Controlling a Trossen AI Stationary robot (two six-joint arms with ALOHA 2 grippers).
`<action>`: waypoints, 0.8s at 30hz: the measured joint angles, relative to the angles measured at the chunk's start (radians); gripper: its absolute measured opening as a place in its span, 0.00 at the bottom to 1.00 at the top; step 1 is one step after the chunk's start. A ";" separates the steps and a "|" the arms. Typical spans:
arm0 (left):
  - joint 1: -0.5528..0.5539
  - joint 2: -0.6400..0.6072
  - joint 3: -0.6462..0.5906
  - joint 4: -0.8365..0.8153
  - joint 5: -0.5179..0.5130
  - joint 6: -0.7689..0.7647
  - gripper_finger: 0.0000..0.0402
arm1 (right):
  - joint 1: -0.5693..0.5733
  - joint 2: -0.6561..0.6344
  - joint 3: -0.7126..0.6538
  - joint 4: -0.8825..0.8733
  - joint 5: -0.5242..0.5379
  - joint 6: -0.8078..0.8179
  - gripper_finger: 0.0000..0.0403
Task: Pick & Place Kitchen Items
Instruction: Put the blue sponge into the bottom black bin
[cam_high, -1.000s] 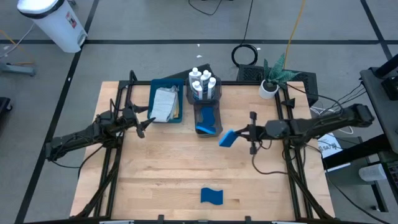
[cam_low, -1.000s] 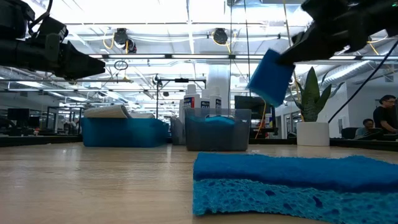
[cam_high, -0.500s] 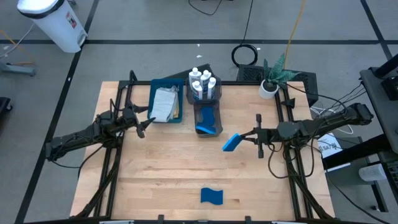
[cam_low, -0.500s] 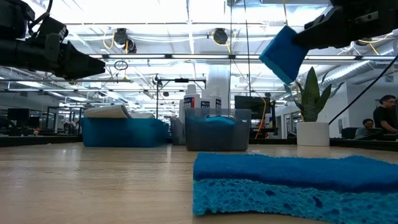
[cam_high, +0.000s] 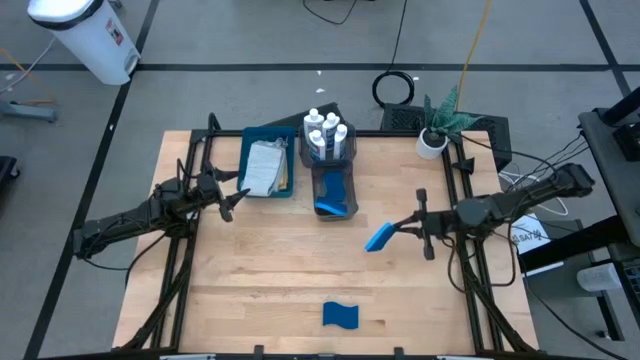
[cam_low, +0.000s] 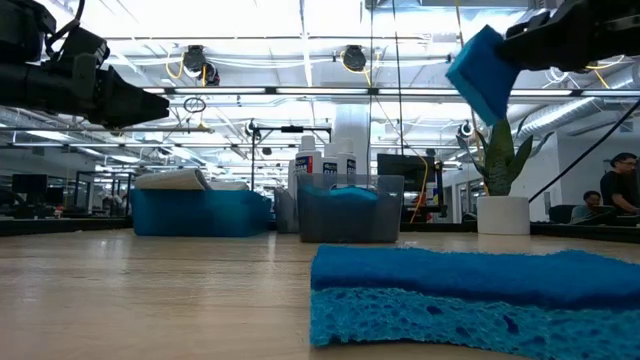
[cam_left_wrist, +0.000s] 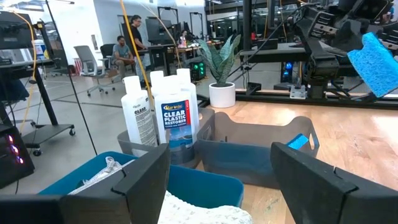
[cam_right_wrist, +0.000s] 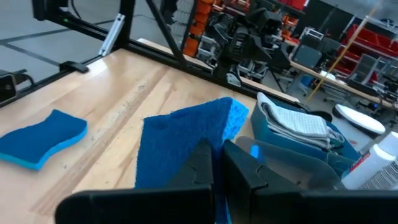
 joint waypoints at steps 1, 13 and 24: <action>0.000 0.000 0.000 0.000 0.000 0.000 0.70 | 0.006 -0.007 0.000 -0.007 0.000 -0.001 0.00; 0.000 0.000 0.000 0.000 0.000 0.000 0.70 | 0.055 -0.067 0.000 -0.031 0.001 -0.003 0.00; 0.000 0.000 0.000 0.000 0.000 0.000 0.70 | 0.055 -0.071 0.000 -0.026 0.038 -0.008 0.00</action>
